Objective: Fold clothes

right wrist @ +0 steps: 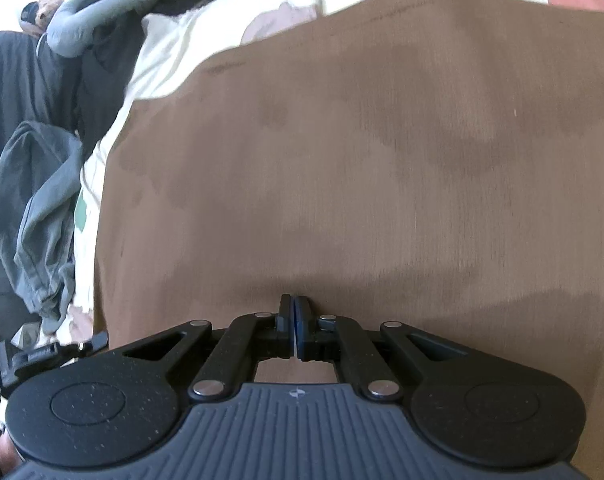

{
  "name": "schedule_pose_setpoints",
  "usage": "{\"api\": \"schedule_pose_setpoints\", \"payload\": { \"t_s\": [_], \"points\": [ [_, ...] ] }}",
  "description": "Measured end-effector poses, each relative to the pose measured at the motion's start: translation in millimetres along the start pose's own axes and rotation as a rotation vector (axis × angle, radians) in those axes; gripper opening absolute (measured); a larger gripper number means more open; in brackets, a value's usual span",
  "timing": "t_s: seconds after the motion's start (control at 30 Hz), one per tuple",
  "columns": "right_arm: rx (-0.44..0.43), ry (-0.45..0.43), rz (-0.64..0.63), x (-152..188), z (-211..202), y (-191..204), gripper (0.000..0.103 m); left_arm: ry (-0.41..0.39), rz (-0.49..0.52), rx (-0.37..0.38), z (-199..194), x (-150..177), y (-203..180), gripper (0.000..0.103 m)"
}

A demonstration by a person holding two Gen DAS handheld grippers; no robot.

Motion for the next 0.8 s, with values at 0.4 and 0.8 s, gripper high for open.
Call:
{"api": "schedule_pose_setpoints", "payload": {
  "t_s": [0.4, 0.8],
  "points": [
    [0.04, -0.113, -0.03, -56, 12, 6, 0.006, -0.022, -0.044, 0.021, -2, 2, 5, 0.011],
    [0.098, -0.201, -0.028, -103, 23, 10, 0.005, -0.012, -0.032, 0.018, -3, 1, 4, 0.011]
  ]
}}
Point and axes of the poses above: each gripper's, at about its wrist camera, not at the fingertips, and z roughly the way its jaws point, y to its left, x to its underside, the point moved 3 cm from there along z, roughly the way its jaws point, and after that the axes turned 9 degrees about x, right-handed, at the moved point
